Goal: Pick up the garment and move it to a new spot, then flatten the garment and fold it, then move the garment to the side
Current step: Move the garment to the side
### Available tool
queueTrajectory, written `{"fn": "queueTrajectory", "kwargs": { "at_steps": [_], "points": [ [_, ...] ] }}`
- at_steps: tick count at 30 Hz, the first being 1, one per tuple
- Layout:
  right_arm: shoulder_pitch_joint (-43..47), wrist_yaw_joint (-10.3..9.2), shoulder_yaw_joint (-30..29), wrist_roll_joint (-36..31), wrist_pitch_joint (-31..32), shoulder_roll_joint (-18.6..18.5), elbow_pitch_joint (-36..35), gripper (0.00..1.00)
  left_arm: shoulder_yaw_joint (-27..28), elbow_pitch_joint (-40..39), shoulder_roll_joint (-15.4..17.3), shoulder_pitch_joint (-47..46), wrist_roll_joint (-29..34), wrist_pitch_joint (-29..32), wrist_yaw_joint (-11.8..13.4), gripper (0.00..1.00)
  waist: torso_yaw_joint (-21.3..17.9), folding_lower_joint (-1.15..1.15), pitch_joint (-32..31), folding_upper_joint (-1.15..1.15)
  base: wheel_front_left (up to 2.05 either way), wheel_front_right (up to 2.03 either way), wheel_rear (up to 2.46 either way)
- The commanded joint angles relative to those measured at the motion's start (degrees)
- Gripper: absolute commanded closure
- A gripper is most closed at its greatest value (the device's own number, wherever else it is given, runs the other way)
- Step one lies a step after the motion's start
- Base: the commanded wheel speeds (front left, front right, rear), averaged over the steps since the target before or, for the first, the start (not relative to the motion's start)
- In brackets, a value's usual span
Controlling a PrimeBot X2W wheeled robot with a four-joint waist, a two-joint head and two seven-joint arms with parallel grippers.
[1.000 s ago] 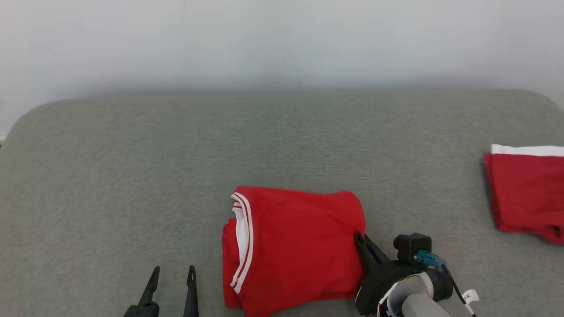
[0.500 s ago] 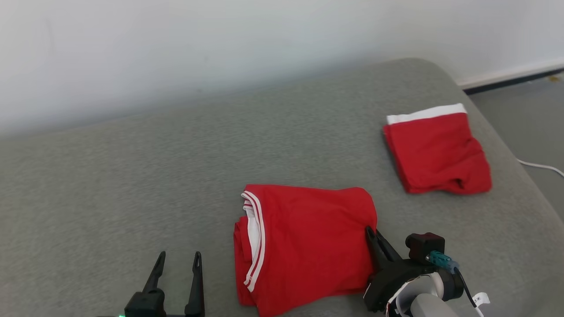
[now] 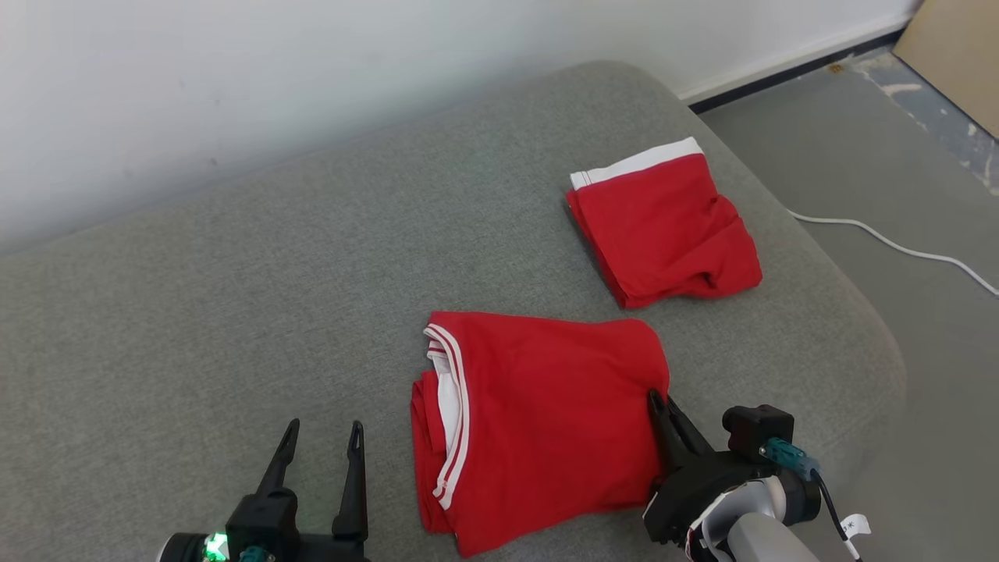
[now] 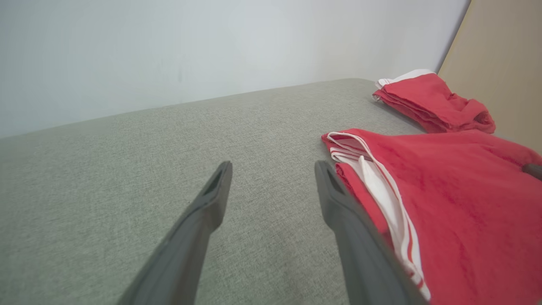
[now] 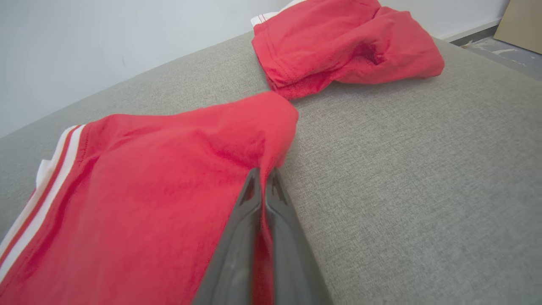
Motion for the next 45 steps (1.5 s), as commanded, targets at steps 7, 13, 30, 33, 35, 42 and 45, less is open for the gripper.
{"fn": "queueTrajectory", "kwargs": {
  "at_steps": [7,13,30,33,35,42,45],
  "points": [
    [-3.0,-0.16,0.9,-2.1,-0.2,0.1,-2.0,1.00,0.3,-0.5,0.1,-1.2,0.8,-0.1,-0.7,0.00,-0.9,0.00,2.4,0.00,0.00,0.00,0.00],
    [-10.2,-0.16,1.4,-6.1,-0.2,-1.9,-1.4,1.00,-0.4,-0.4,0.1,-1.8,0.8,-0.1,-0.7,0.00,1.1,0.00,3.6,0.00,0.00,0.00,0.00],
    [-31.4,-0.16,-11.9,-19.3,-0.2,-17.9,14.0,1.00,0.5,-0.4,0.3,-3.6,4.4,-0.1,-2.0,0.00,12.1,0.00,8.2,0.00,0.00,0.00,0.00],
    [-32.5,-0.16,-16.3,-22.6,-0.2,-20.4,16.4,1.00,0.7,-0.6,0.3,-3.5,4.8,-0.1,-2.1,0.00,13.3,0.00,8.6,0.00,0.00,0.00,0.00],
    [-32.6,-0.16,-19.6,-25.1,-0.2,-21.9,17.6,1.00,0.8,-0.7,0.3,-3.5,5.0,-0.1,-2.2,0.00,14.1,0.00,8.7,0.00,0.00,0.00,0.00],
    [-29.4,-0.16,-34.2,-35.0,-0.2,-23.2,14.9,0.00,0.8,-1.0,0.3,-3.6,5.0,-0.1,-1.9,0.00,15.7,0.00,8.7,0.00,0.00,0.00,0.00],
    [-28.2,-0.16,-39.1,-38.4,-0.1,-20.6,11.1,0.00,0.9,-0.9,0.2,-3.4,4.9,-0.1,-1.8,0.00,15.9,0.00,8.4,0.00,0.00,0.00,0.00]
  ]
}}
